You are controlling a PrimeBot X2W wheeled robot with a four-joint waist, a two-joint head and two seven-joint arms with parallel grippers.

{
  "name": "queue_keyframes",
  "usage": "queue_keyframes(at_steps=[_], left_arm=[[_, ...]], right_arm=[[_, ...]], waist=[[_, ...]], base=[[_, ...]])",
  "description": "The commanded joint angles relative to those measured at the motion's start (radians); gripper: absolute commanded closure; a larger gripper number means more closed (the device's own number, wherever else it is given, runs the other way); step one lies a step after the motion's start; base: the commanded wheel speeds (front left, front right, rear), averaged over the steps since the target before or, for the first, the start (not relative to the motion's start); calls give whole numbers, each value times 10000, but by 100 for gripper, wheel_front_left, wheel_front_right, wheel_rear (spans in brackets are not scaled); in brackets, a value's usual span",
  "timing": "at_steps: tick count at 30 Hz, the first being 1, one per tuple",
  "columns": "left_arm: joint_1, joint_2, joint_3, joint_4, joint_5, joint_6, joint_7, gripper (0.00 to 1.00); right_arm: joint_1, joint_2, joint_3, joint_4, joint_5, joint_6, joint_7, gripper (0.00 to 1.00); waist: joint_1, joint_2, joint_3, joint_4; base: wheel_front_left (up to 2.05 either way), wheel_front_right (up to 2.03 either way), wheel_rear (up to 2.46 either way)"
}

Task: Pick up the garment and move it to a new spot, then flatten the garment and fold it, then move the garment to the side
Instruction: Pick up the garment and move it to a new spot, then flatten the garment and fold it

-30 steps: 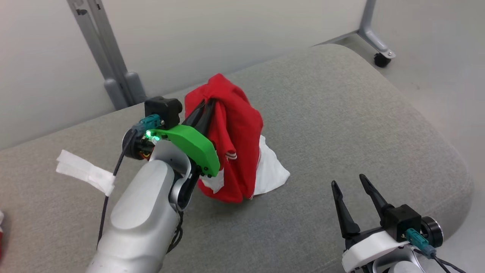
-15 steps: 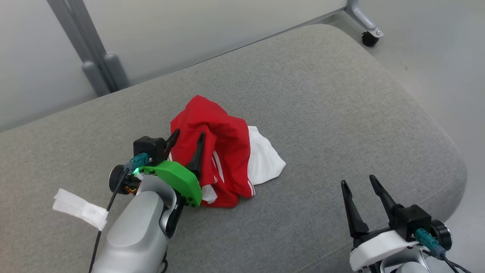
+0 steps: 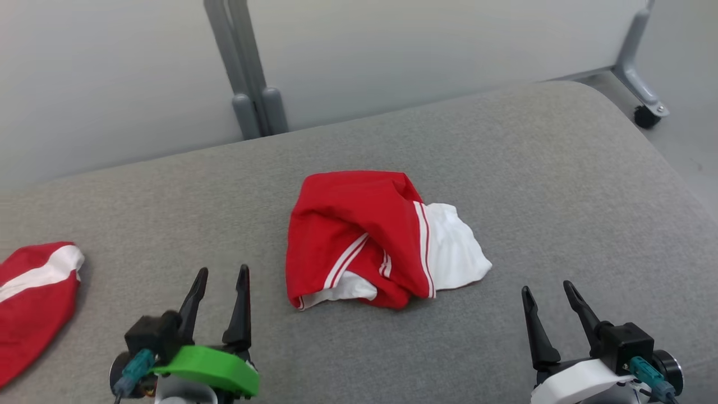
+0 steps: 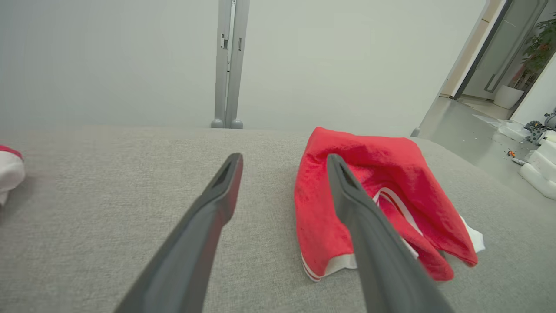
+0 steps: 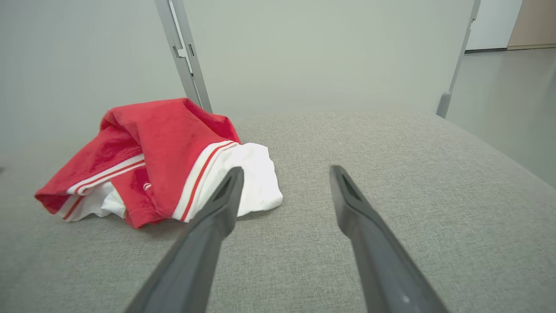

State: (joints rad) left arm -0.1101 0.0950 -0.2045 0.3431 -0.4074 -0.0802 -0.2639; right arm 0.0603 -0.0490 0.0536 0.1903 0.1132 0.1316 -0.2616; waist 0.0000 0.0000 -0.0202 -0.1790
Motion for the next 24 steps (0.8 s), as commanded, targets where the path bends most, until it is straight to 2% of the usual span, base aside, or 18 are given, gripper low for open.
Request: queue_keyframes(at_steps=[1, 6, 11, 18, 24], left_arm=[[373, -15, 232, -268, 202, -57, -5, 0], [1596, -175, 1285, -1341, 654, -180, -6, 0], [2178, -288, 1879, -1647, 1010, -330, -8, 0], [2511, -358, 2253, -1815, 1325, -432, -7, 0], [2472, -411, 2204, -1811, 1364, -500, -7, 0]], right_arm=[[205, -24, -14, 32, 64, -17, -40, 0], [284, -27, -184, 108, 91, -17, -45, 0], [437, -27, -339, 270, -30, -17, -46, 0], [538, -27, -386, 568, -135, -17, -43, 0], [141, -26, 15, 871, -310, -17, -15, 0]], waist=[[0, 0, -594, 821], [0, 0, -743, 1233], [0, 0, -808, 1501], [0, 0, -811, 1653], [0, 0, -759, 1747]], base=[[0, 0, 0], [0, 0, 0], [0, 0, 0], [0, 0, 0], [0, 0, 0]])
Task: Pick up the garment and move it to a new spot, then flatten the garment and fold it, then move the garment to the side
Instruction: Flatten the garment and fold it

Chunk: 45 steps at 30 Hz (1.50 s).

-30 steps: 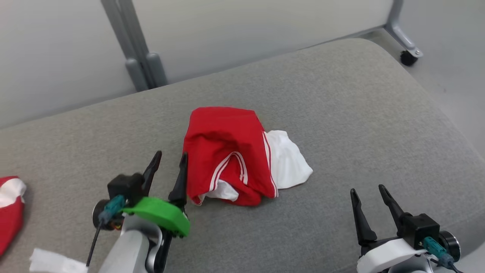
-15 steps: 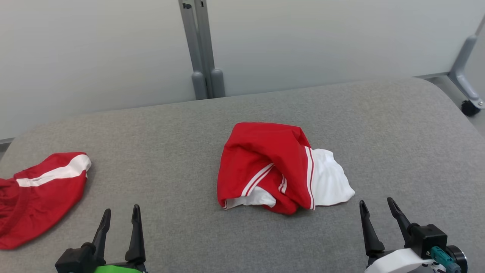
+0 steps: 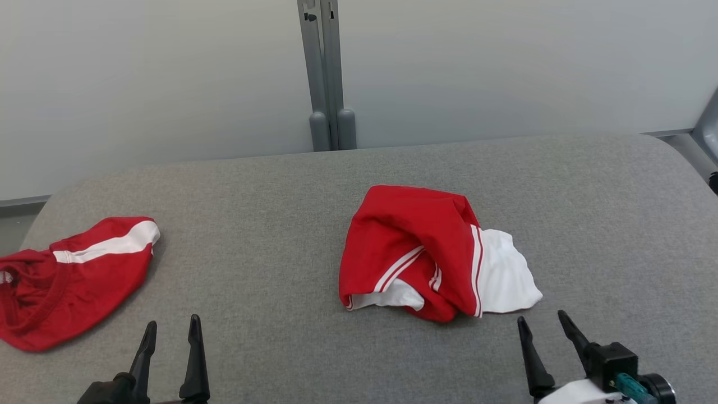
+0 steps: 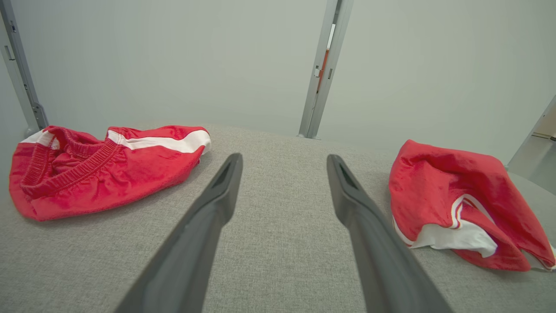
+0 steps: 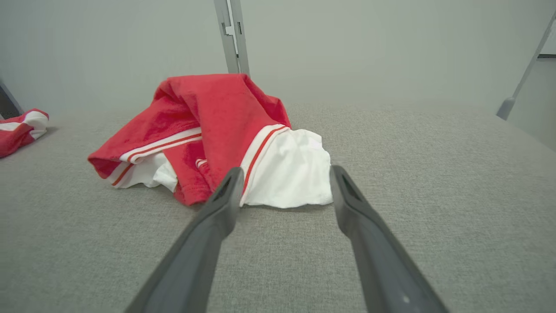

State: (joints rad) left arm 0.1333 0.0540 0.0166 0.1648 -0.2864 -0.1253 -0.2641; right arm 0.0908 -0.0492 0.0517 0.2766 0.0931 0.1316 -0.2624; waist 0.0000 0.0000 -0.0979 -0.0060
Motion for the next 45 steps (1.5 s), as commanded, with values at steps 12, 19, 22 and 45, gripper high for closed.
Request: queue_keyframes(at_steps=[12, 19, 22, 45], left_arm=[[-233, -25, -354, 9, -16, -64, -5, 0], [-275, -28, -468, -23, -183, -66, -5, 0], [-282, -27, -498, -26, -193, -67, -7, 0], [-185, -29, -478, 48, -159, -67, -5, 0]], right_arm=[[-2251, -24, 964, 2225, -1327, -17, 1563, 0], [-2974, -28, 951, 3743, -1604, -17, 1541, 0], [-3243, -22, 964, 4283, -1566, -17, 1443, 0], [-4069, -12, 1821, 4160, -385, -17, 754, 100]], waist=[[0, 0, 318, 504], [0, 0, 410, 840], [0, 0, 452, 957], [0, 0, 248, 1055]], base=[[0, 0, 0], [0, 0, 0], [0, 0, 0], [0, 0, 0]])
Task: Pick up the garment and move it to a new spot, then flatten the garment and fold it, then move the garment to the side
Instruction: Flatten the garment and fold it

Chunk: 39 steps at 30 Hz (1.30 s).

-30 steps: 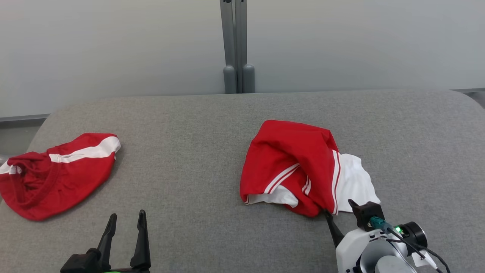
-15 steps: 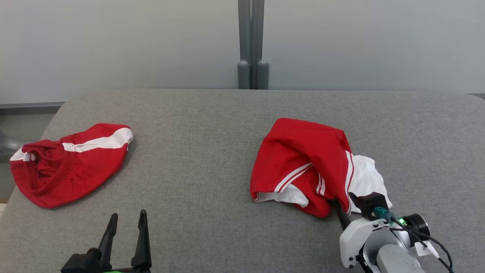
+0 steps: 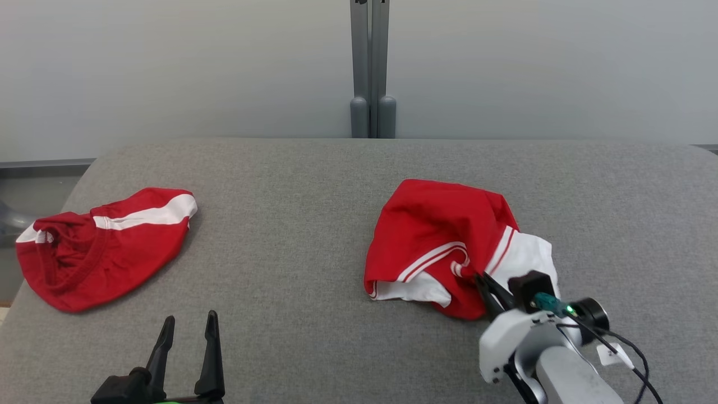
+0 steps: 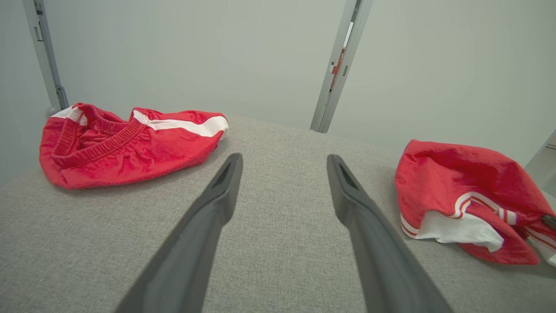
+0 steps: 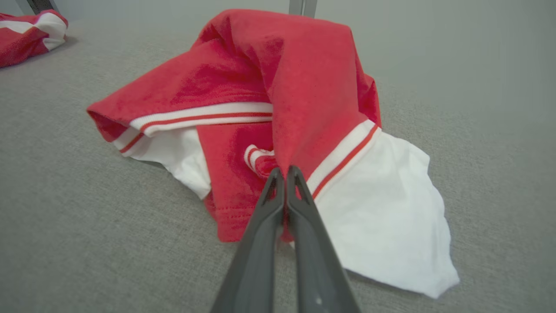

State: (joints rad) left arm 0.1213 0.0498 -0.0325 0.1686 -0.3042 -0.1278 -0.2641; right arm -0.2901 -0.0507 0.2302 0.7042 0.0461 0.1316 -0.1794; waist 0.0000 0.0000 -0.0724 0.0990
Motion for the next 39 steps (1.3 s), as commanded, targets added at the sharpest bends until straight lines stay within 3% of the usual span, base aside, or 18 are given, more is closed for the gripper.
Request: queue_keyframes(at_steps=[1, 5, 9, 19, 27, 33, 39], left_arm=[[-49, 13, 20, 13, 15, -42, -5, 0], [5, 13, 123, -45, 29, -42, -5, 0], [-91, 13, 73, -82, 44, -42, -5, 0], [-193, 16, -171, -79, -95, -38, -5, 0], [-200, 16, -69, -127, -135, -38, -5, 0], [-168, 14, -153, -158, -246, -38, -7, 0], [-271, 17, -176, -183, -238, -28, -5, 0]], right_arm=[[-443, 5, 509, -412, 482, -17, -48, 100], [-1519, -13, 2178, -1638, 1977, -16, 330, 100], [-3098, -21, 3079, -2344, 3001, -17, 752, 100], [-6382, -7, 2881, -2408, 3987, -17, 402, 100], [-7360, -18, 1265, -1552, 4460, -17, -299, 100], [-6031, -21, -665, 158, 3282, -17, 26, 100], [-3905, -3, -3708, 1011, 1457, -14, -292, 100]], waist=[[0, 0, -10, -6], [0, 0, 46, -119], [0, 0, 124, -82], [0, 0, 290, 274], [0, 0, 376, 132], [0, 0, 512, -285], [0, 0, 618, -690]], base=[[0, 0, 0], [0, 0, 0], [0, 0, 0], [0, 0, 0], [0, 0, 0], [0, 0, 0], [0, 0, 0]])
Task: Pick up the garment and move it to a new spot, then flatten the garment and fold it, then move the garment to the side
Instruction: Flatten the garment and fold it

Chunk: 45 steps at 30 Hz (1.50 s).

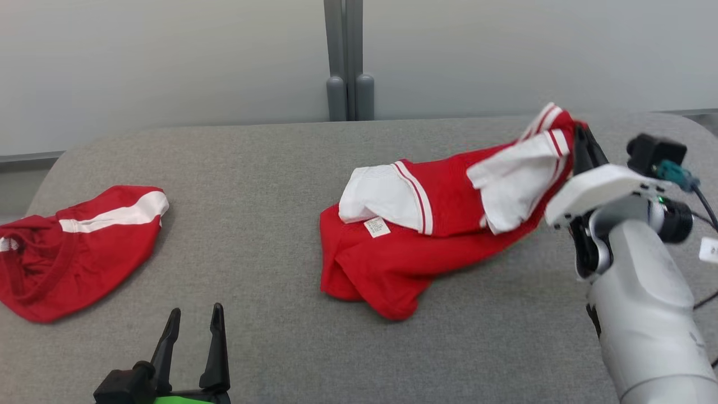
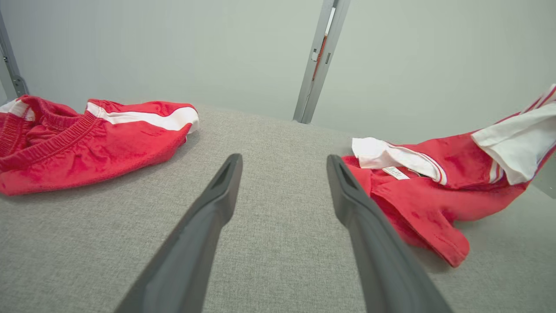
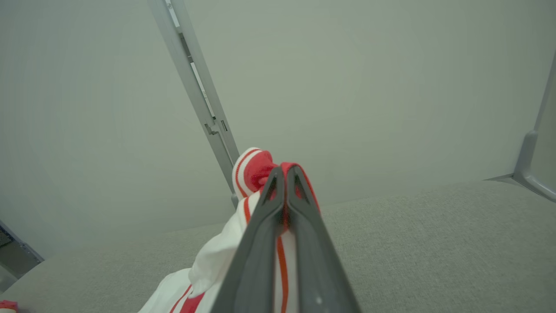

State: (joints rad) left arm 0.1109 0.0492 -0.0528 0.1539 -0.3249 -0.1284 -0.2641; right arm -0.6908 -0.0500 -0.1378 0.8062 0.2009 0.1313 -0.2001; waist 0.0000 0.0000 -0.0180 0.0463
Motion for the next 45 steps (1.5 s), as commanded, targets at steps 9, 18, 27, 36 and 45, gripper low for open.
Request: queue_keyframes(at_steps=[9, 18, 27, 36, 45], left_arm=[[-301, 23, -59, 65, 113, -27, -7, 0], [-171, 23, -84, 161, 99, -30, -5, 0], [-13, 25, -12, 83, -16, -31, -7, 0], [-105, 25, -204, 69, 148, -32, -5, 0], [-109, 23, -283, 122, 307, -32, -5, 0]], right_arm=[[2106, -15, -3144, -134, -1766, -10, -130, 5], [3304, -21, -2948, -1335, -2569, -10, 31, 0], [4925, -27, -36, -3429, -3445, -14, 954, 0], [4470, -30, 1950, -2581, -3771, -14, 2437, 0], [3532, -151, 1984, -1063, -4255, -14, 2707, 0]], waist=[[0, 0, 77, -421], [0, 0, -172, -479], [0, 0, -310, -470], [0, 0, -175, -81], [0, 0, 29, 257]], base=[[0, 0, 0], [0, 0, 0], [0, 0, 0], [0, 0, 0], [0, 0, 0]])
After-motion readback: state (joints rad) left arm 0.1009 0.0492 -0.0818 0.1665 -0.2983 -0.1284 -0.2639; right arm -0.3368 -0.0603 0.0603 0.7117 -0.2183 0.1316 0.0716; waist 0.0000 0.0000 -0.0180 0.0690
